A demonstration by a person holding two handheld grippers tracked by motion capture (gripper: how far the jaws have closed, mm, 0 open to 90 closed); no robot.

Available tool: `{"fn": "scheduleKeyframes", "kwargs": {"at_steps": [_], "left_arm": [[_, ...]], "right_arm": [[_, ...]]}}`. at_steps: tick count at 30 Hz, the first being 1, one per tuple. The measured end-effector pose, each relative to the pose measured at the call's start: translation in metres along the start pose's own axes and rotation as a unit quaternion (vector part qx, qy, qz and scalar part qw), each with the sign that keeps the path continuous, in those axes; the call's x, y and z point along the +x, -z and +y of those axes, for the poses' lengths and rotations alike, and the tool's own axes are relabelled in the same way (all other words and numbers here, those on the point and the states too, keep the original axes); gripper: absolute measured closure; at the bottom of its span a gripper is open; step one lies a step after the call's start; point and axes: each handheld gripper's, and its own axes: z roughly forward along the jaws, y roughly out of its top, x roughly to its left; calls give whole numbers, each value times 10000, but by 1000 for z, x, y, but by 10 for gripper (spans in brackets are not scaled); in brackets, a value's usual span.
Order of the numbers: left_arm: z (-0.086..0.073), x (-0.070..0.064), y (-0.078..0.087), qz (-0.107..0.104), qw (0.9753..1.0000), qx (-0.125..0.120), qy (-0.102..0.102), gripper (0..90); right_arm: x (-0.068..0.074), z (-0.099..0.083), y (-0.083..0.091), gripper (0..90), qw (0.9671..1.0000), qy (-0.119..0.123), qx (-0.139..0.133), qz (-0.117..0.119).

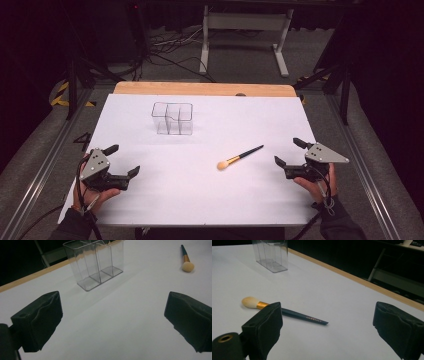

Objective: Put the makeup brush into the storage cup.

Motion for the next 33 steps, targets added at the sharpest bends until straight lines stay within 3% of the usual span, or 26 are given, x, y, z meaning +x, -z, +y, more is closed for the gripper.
{"fn": "scheduleKeyframes", "kwargs": {"at_steps": [12,16,19,21,23,26,28,29,30,31,32,33], "left_arm": [[-1,7,1,-100,9999,1,100,28],[-3,7,-1,-168,9997,108,104,27],[-3,6,-3,-215,9996,170,108,27],[-3,4,-5,-228,9995,192,58,27],[-2,3,-7,-264,9994,228,32,27],[-3,3,-9,-322,9991,275,33,27],[-3,2,-11,-333,9989,326,38,28],[-4,2,-12,-361,9987,354,14,27],[-4,1,-12,-364,9987,364,29,27],[-4,1,-12,-364,9987,364,29,28],[-4,0,-13,-395,9985,390,36,27],[-4,0,-14,-411,9983,412,25,28]], "right_arm": [[-2,-1,0,87,9994,61,329,103],[-3,5,-1,78,9986,111,470,197],[-4,14,-5,69,9972,190,656,313],[-2,20,-11,67,9945,374,902,382],[1,29,-22,72,9888,601,1210,641],[5,38,-41,80,9744,969,1808,915],[9,46,-52,91,9634,1197,2131,1103],[10,49,-56,97,9595,1276,2207,1197],[13,53,-63,97,9528,1375,2361,1325],[16,57,-68,98,9481,1484,2453,1377],[19,61,-75,104,9404,1598,2587,1520],[21,64,-81,106,9364,1636,2665,1592]]}}
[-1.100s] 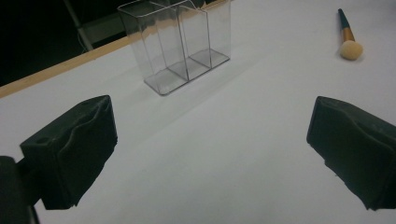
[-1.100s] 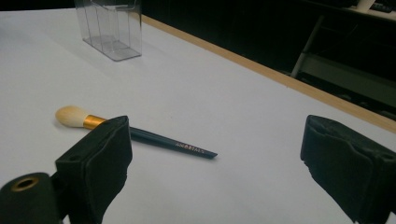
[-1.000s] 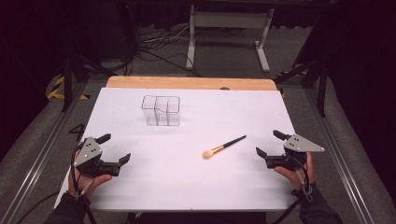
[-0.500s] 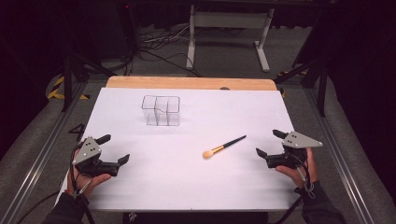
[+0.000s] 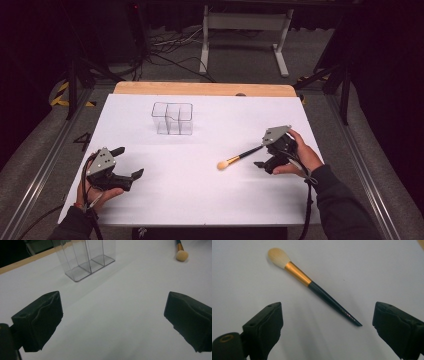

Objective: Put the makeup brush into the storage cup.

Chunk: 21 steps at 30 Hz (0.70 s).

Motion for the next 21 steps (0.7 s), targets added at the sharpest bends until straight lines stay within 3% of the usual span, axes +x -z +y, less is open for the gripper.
{"fn": "scheduleKeyframes", "kwargs": {"at_steps": [7,15,18,19,20,21], "left_arm": [[-1,-1,-3,-46,10000,68,-28,35],[-1,-2,-2,-35,10000,49,-65,32],[-1,-1,-2,-28,10000,50,-47,31],[-1,-1,-2,-28,10000,50,-47,30],[-1,-2,-2,-29,10000,64,-42,30],[-1,-2,-2,-44,10000,65,-45,30]], "right_arm": [[2,33,-29,125,9958,488,669,384],[2,53,-50,157,9898,750,1017,653],[4,62,-62,213,9839,1006,1270,760],[4,62,-62,213,9839,1006,1270,760],[6,67,-69,257,9799,1223,1382,762],[7,68,-71,267,9786,1260,1428,785]]}}
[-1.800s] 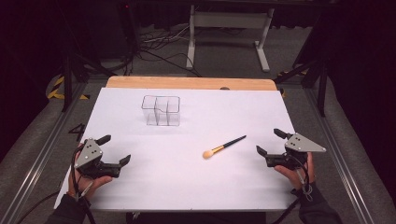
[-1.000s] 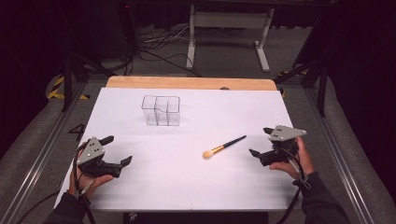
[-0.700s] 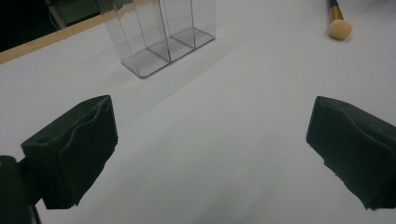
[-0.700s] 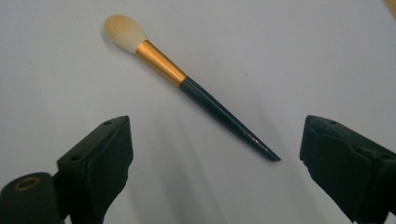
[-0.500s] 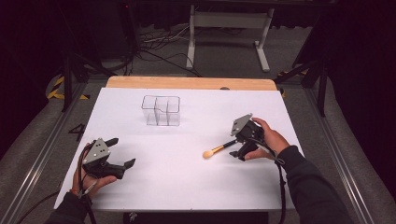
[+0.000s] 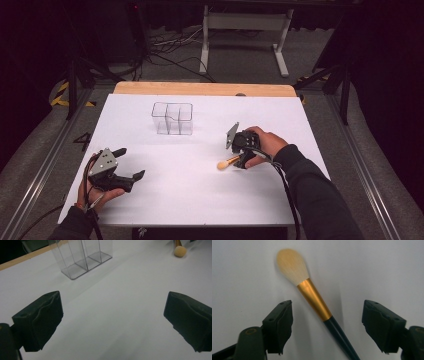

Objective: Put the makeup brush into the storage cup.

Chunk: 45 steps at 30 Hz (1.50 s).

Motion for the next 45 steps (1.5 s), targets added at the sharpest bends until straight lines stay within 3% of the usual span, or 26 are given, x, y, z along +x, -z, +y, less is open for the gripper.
{"fn": "scheduleKeyframes", "kwargs": {"at_steps": [6,11,15,24,26,32,35,36,37,39,40,41,42,43,45], "left_arm": [[0,0,0,9,10000,16,-5,31],[0,0,-1,14,10000,30,3,31],[0,0,-1,11,10000,39,3,32],[-1,0,-2,6,10000,90,30,36],[-1,0,-2,-6,9999,114,38,36],[0,0,-2,34,9999,137,52,48],[0,0,-1,50,9999,110,102,50],[0,0,-1,50,9999,110,102,51],[0,1,-1,76,9998,121,116,51],[0,1,-1,66,9998,122,116,51],[0,0,-1,85,9998,107,119,51],[0,0,-1,85,9998,107,119,51],[1,0,0,80,9998,90,132,51],[1,1,1,94,9998,54,143,51],[1,1,2,94,9998,16,170,51]], "right_arm": [[-3,11,-10,373,9992,167,314,199],[-4,15,-13,476,9989,222,229,349],[-4,17,-15,525,9983,274,338,393],[-2,20,-16,762,9953,463,420,745],[0,19,-15,766,9953,538,395,708],[3,13,-11,769,9968,561,85,563],[2,5,6,769,9963,392,-619,451],[2,5,6,769,9963,392,-619,451],[2,0,17,769,9935,261,-1050,350],[2,-6,28,769,9886,157,-1482,225],[2,-9,34,769,9846,16,-1739,169],[2,-9,34,769,9846,16,-1739,169],[3,-13,40,769,9804,-42,-1966,129],[4,-19,48,769,9723,-184,-2330,3],[5,-29,59,769,9531,-509,-2981,-126]]}}
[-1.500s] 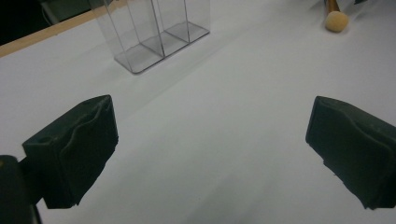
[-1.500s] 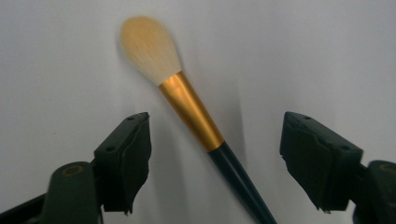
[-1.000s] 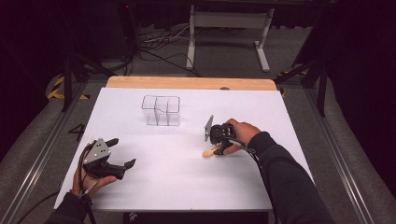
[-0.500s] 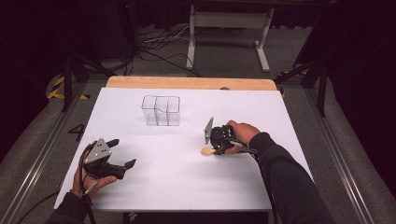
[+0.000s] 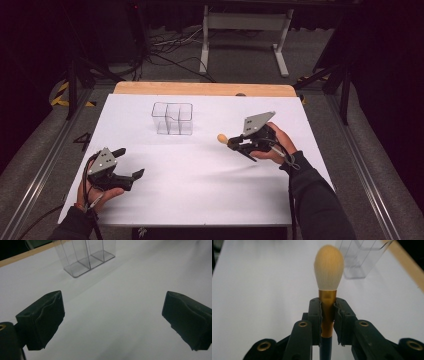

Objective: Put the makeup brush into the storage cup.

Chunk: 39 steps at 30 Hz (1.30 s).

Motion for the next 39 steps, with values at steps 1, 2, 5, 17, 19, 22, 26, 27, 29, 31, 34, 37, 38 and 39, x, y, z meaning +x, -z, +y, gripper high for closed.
{"fn": "scheduleKeyframes", "kwargs": {"at_steps": [1,2,5,17,19,22,26,27,29,31,34,37,38,39], "left_arm": [[0,0,1,23,10000,-12,1,51],[0,0,1,17,10000,-28,25,51],[0,0,5,46,9999,-145,-33,46],[-1,-1,20,213,9991,-373,-9,31],[-1,-2,21,208,9991,-371,8,31],[-1,-2,22,211,9991,-380,9,31],[-1,-3,24,267,9989,-397,26,32],[-1,-3,24,267,9989,-397,14,32],[-1,-3,25,263,9987,-435,18,30],[-2,-3,26,273,9984,-489,51,29],[-3,-4,25,235,9981,-548,142,23],[-3,-7,23,218,9980,-574,120,21],[-4,-8,22,231,9980,-578,119,21],[-4,-8,22,231,9980,-578,119,21]], "right_arm": [[0,-1,4,769,9998,-107,-170,-81],[0,-2,8,769,9989,-213,-358,-205],[3,-5,16,769,9945,-421,-810,-520],[10,-12,18,769,9777,-735,-1745,-907],[10,-12,19,769,9744,-806,-1861,-970],[10,-12,19,769,9698,-894,-2002,-1065],[12,-12,21,769,9615,-913,-2243,-1298],[13,-12,21,769,9584,-930,-2320,-1380],[13,-11,20,769,9567,-955,-2365,-1404],[14,-10,18,769,9546,-960,-2390,-1496],[14,-7,16,769,9522,-981,-2430,-1570],[11,-3,12,769,9491,-1002,-2512,-1615],[10,-1,11,769,9475,-1006,-2565,-1622],[9,0,10,769,9474,-1017,-2567,-1616]]}}
